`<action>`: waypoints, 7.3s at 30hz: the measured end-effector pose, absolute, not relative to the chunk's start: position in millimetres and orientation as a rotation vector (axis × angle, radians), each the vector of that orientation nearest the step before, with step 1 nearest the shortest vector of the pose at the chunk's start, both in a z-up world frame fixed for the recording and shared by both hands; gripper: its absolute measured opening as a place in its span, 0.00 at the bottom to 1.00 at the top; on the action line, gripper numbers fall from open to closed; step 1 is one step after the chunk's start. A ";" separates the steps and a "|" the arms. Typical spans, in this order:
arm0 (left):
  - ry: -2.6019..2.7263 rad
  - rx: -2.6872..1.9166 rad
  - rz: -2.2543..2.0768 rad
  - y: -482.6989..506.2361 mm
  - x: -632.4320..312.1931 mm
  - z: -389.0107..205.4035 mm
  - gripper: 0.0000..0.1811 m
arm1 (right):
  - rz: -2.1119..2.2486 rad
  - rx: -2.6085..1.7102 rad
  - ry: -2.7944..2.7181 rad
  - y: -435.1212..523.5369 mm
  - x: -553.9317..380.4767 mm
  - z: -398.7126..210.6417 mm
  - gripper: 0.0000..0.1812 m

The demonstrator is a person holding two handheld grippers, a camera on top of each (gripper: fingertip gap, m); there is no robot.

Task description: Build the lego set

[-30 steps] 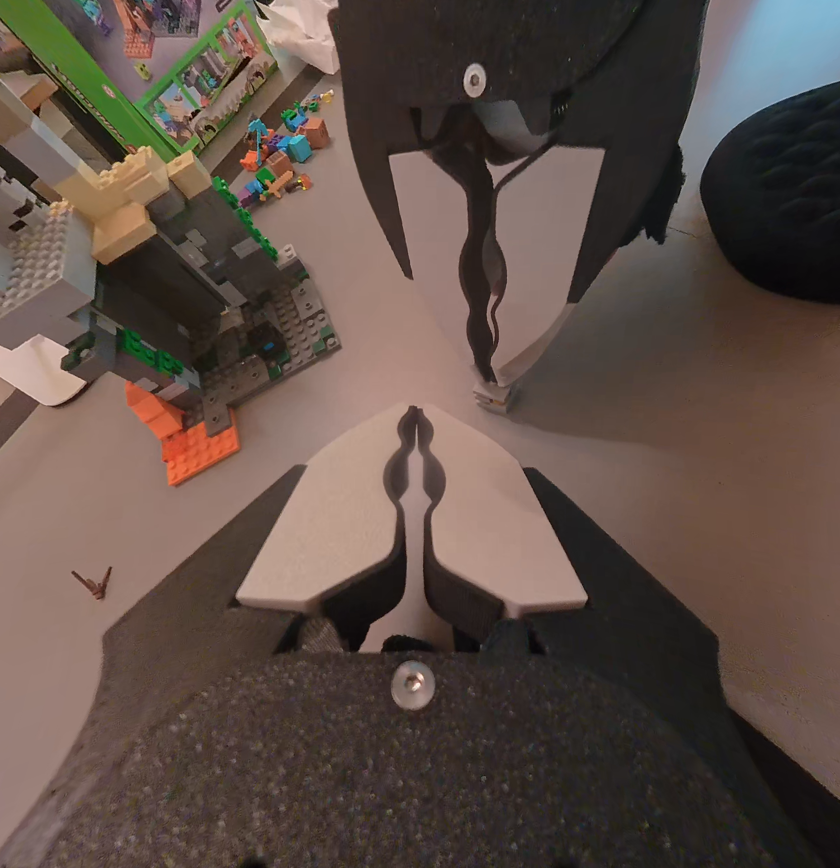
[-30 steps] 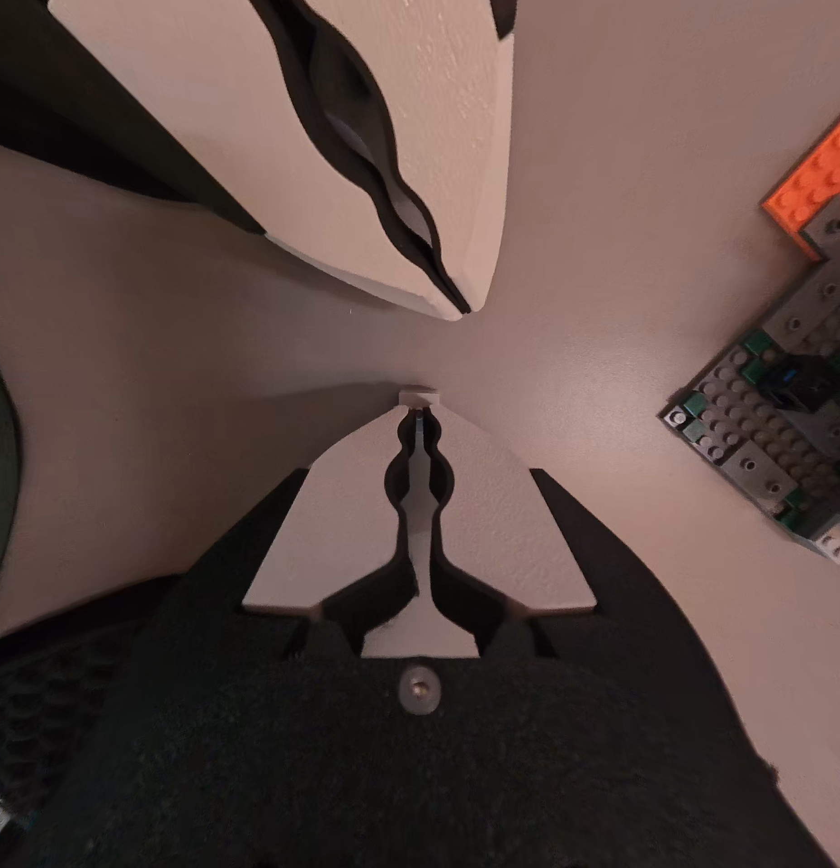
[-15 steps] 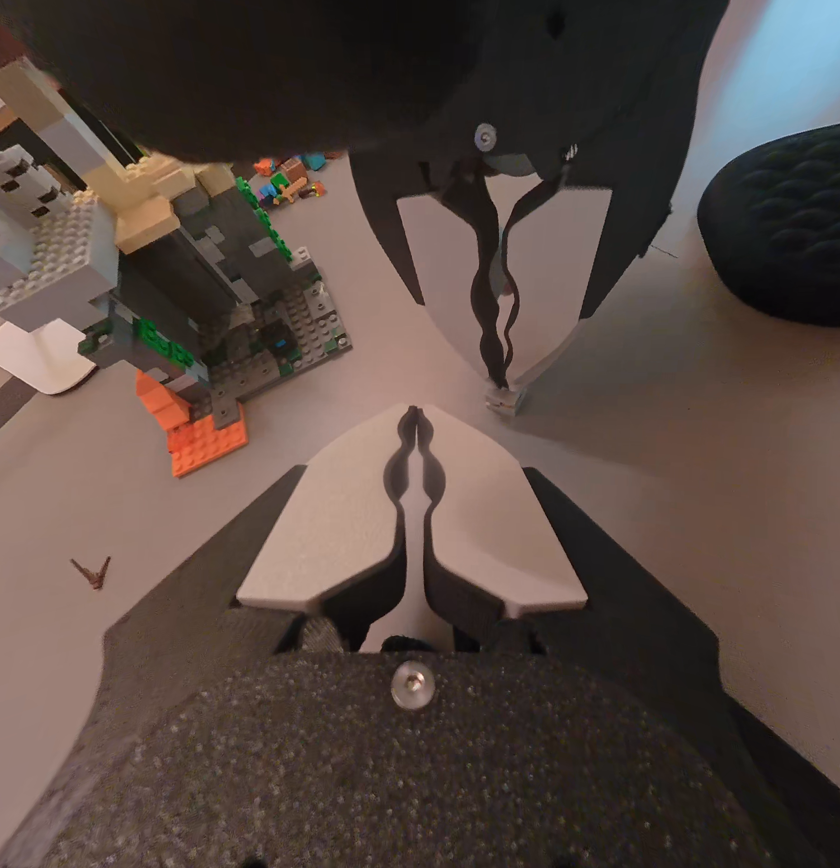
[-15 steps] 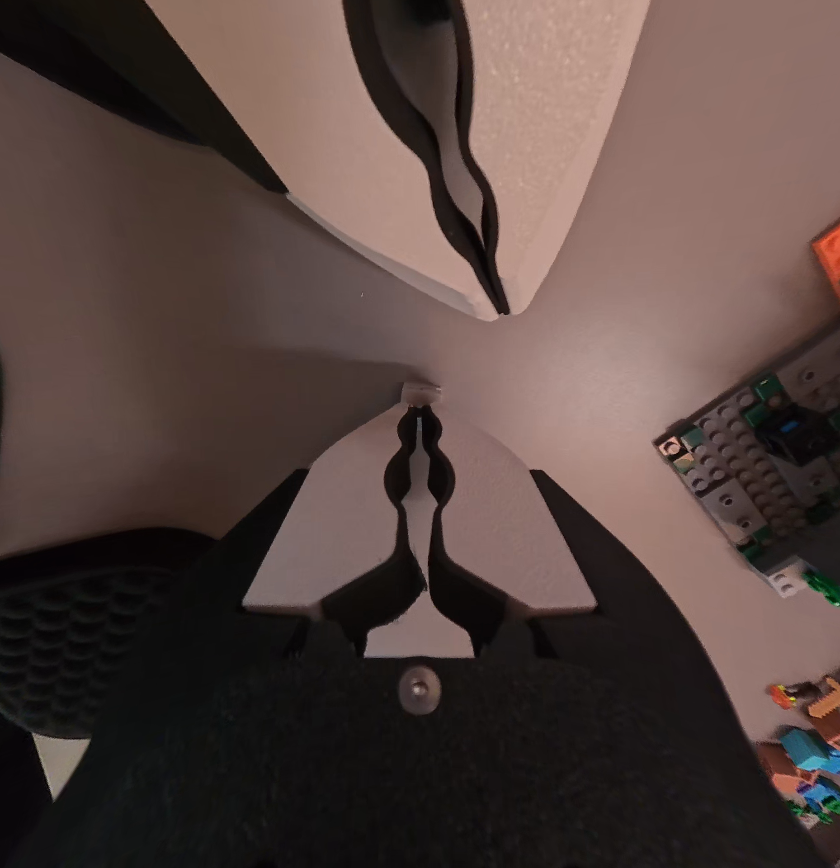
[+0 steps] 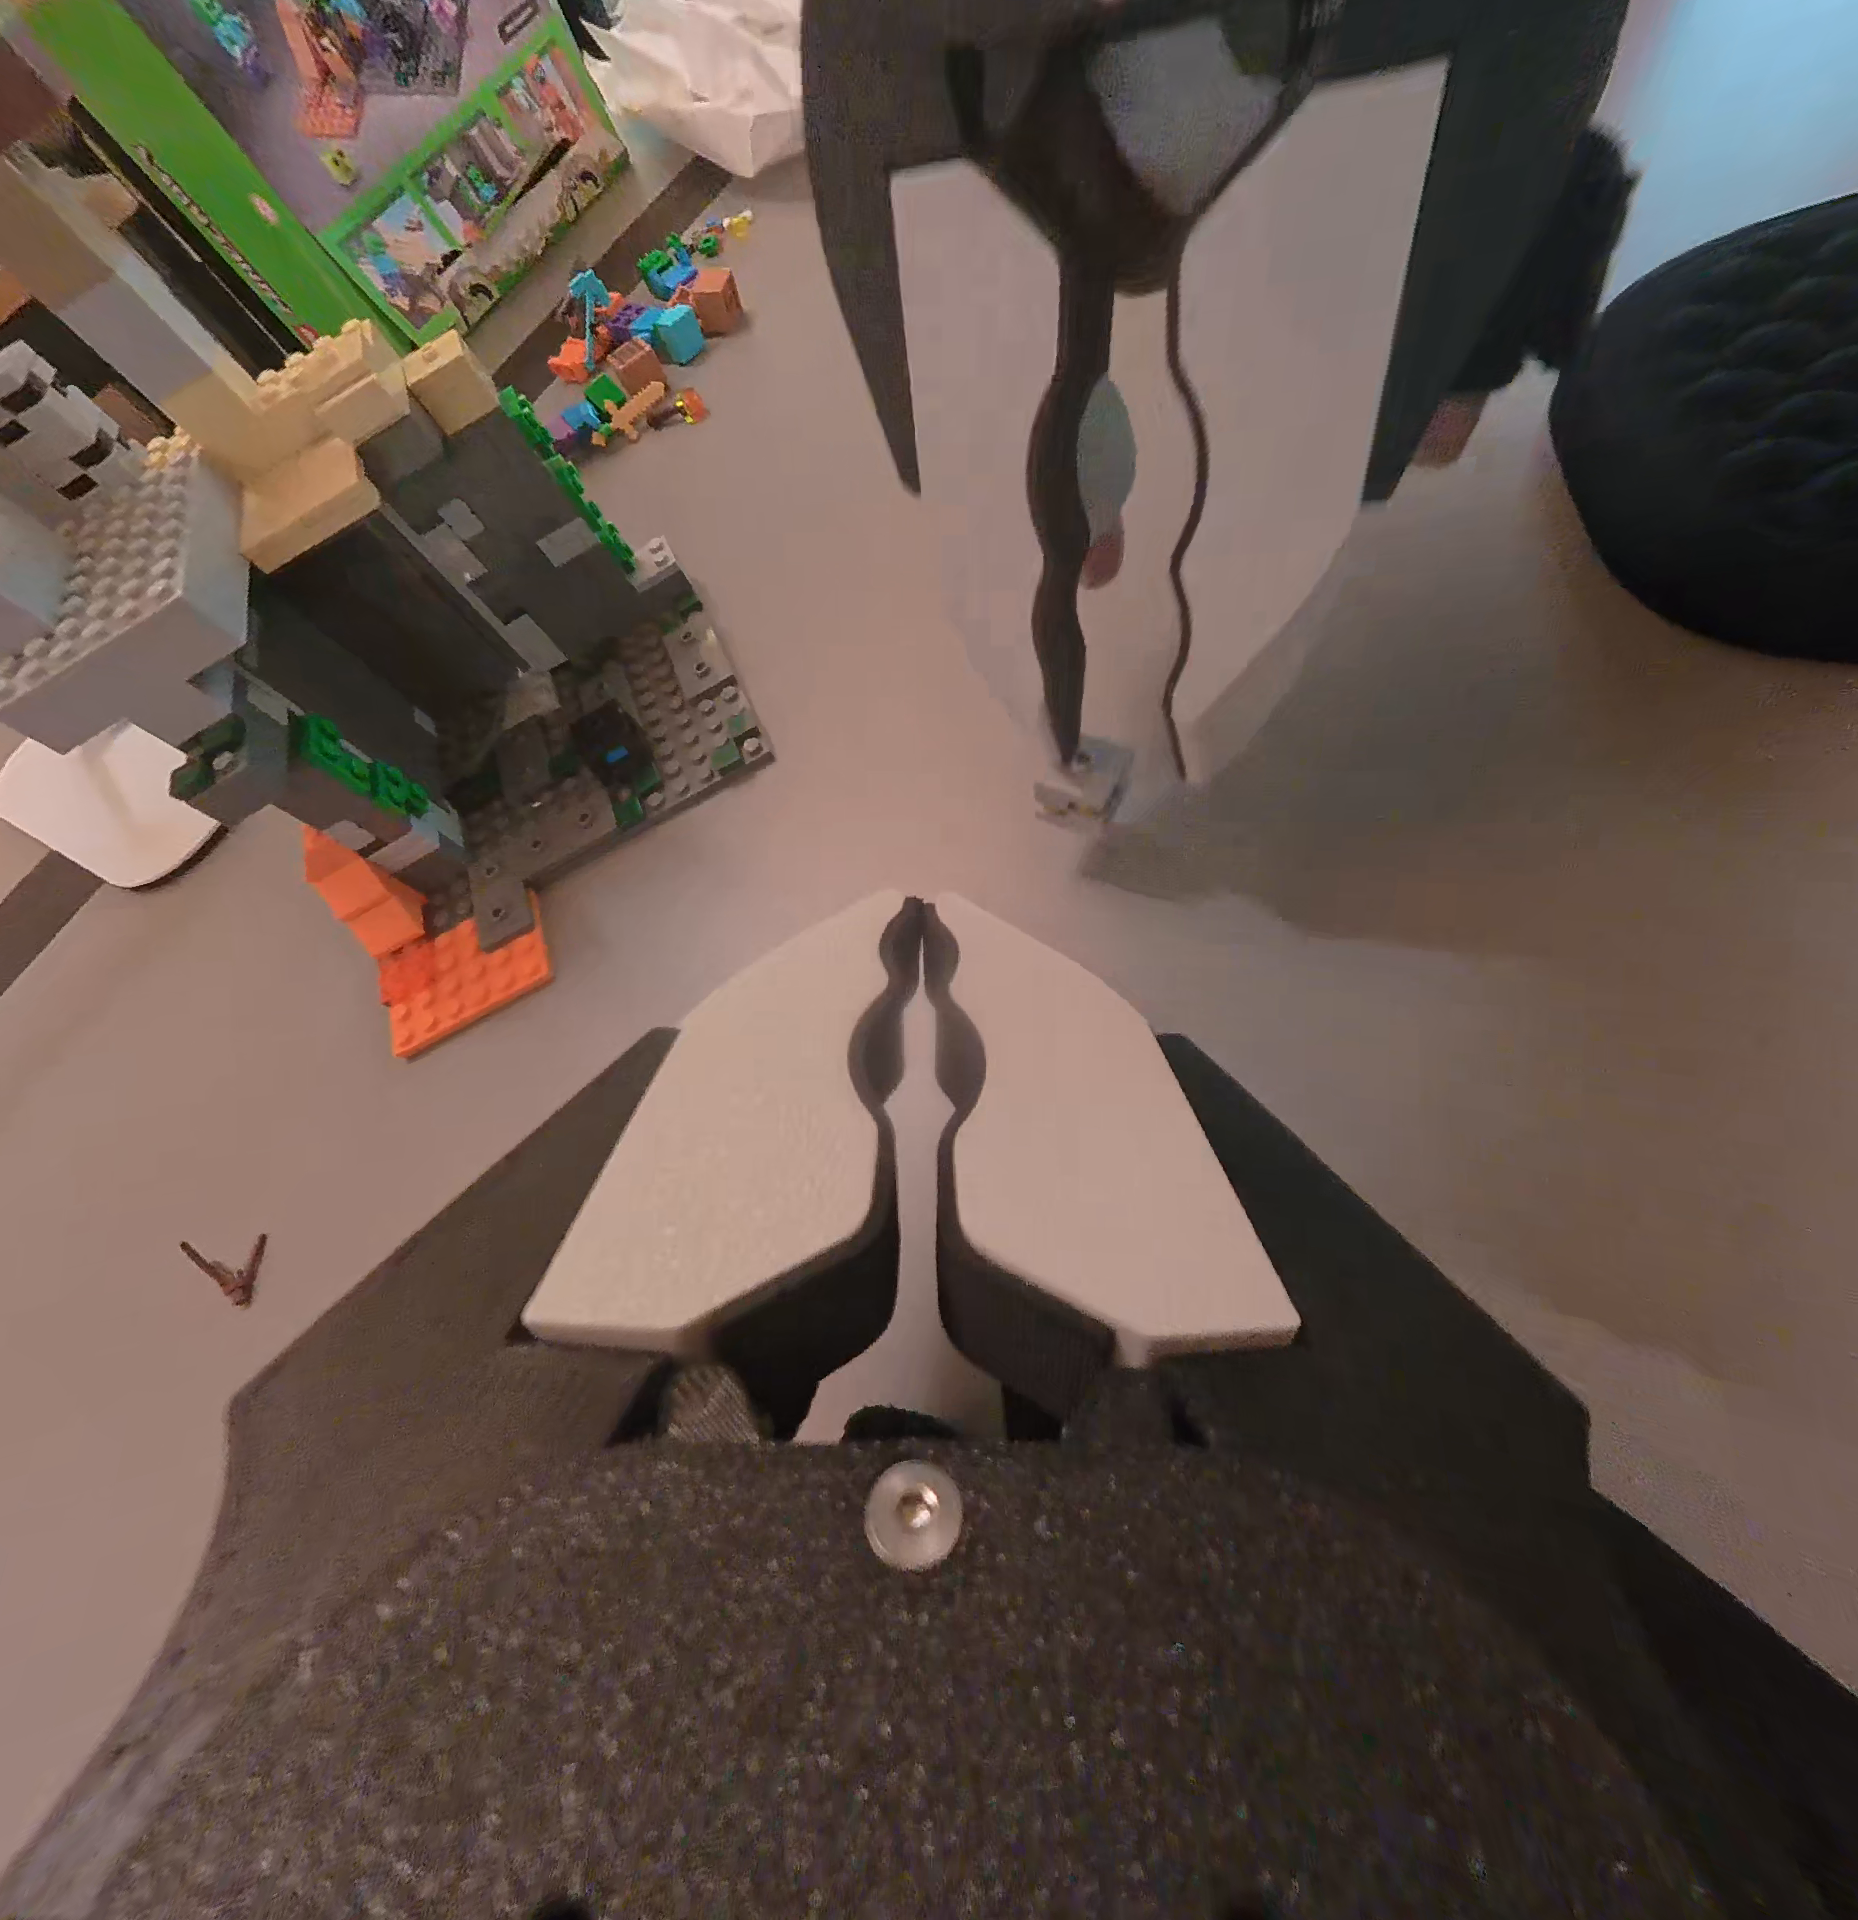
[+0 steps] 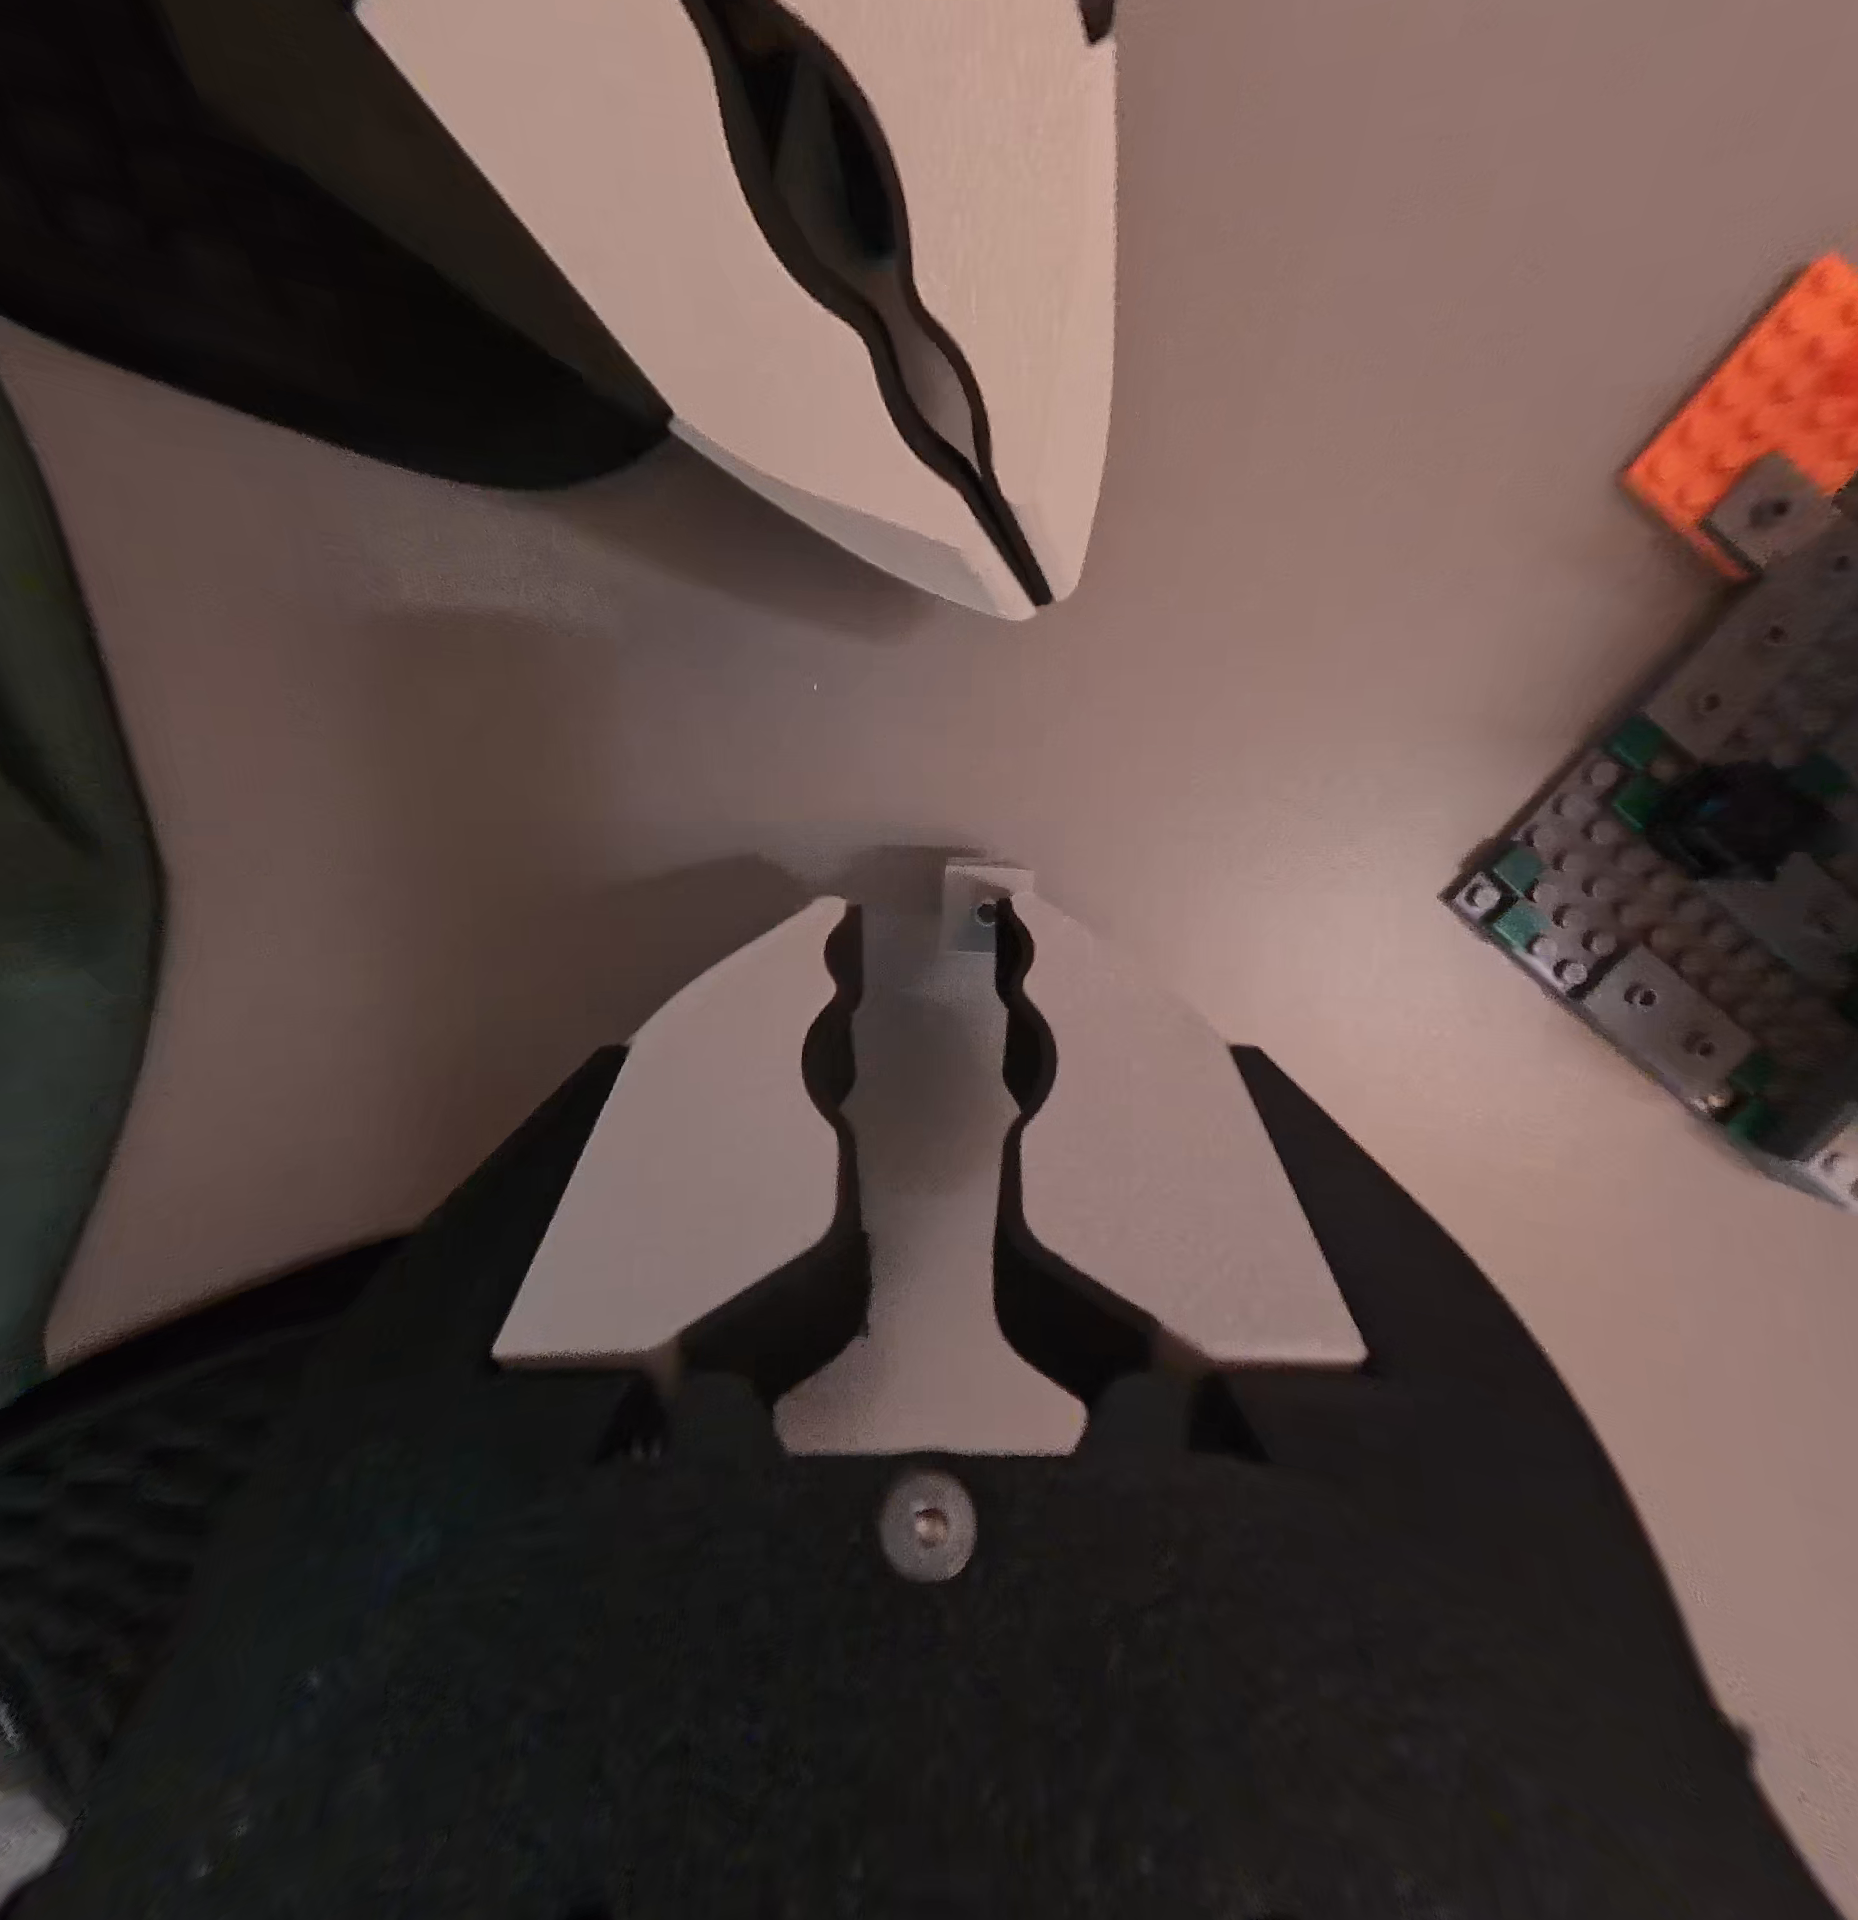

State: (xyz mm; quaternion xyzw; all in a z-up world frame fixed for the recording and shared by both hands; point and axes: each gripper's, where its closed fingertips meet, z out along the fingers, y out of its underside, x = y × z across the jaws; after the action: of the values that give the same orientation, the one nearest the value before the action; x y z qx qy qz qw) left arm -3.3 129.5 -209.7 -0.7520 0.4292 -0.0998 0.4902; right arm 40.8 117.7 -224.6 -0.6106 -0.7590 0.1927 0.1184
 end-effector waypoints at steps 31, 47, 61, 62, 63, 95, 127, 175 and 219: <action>1.056 -1.836 -0.250 128.9 -1.1 -212.9 0.00 | 0.630 -1.677 -2.158 122.8 42.1 -252.8 0.13; 1.127 -1.365 -0.638 78.5 39.2 -143.0 0.16 | 0.851 -1.060 -1.732 80.1 33.6 -142.4 0.09; 1.208 -1.347 -0.674 64.4 42.8 -143.9 0.09 | 0.836 -1.027 -1.787 61.2 33.9 -141.2 0.09; 1.210 -1.354 -0.677 64.5 42.9 -144.5 0.09 | 0.820 -1.031 -1.799 61.4 34.3 -141.6 0.10; 1.212 -1.364 -0.680 64.8 42.8 -145.5 0.09 | 0.803 -1.034 -1.811 61.8 34.9 -141.8 0.10; 1.355 -1.417 -0.700 51.3 49.4 -166.0 0.09 | 0.714 -0.950 -2.085 44.5 40.7 -155.0 0.09; 1.103 -1.487 -0.906 71.7 41.1 -152.7 0.09 | 0.785 -1.184 -1.665 66.4 37.8 -148.4 0.19; 1.134 -1.507 -0.724 81.0 42.7 -166.8 0.08 | 0.549 -1.825 -1.869 212.6 135.8 -228.2 0.09; 0.401 -1.537 -0.309 205.6 -48.5 -78.1 0.00 | -0.056 -1.265 -1.231 440.2 130.5 -67.4 0.04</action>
State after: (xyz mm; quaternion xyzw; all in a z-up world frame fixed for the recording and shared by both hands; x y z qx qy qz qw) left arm -48.5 205.6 -78.1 -0.6872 0.1792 -0.1380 0.6903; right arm 130.5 440.2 -67.4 -0.5535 -0.5385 -0.0247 0.6348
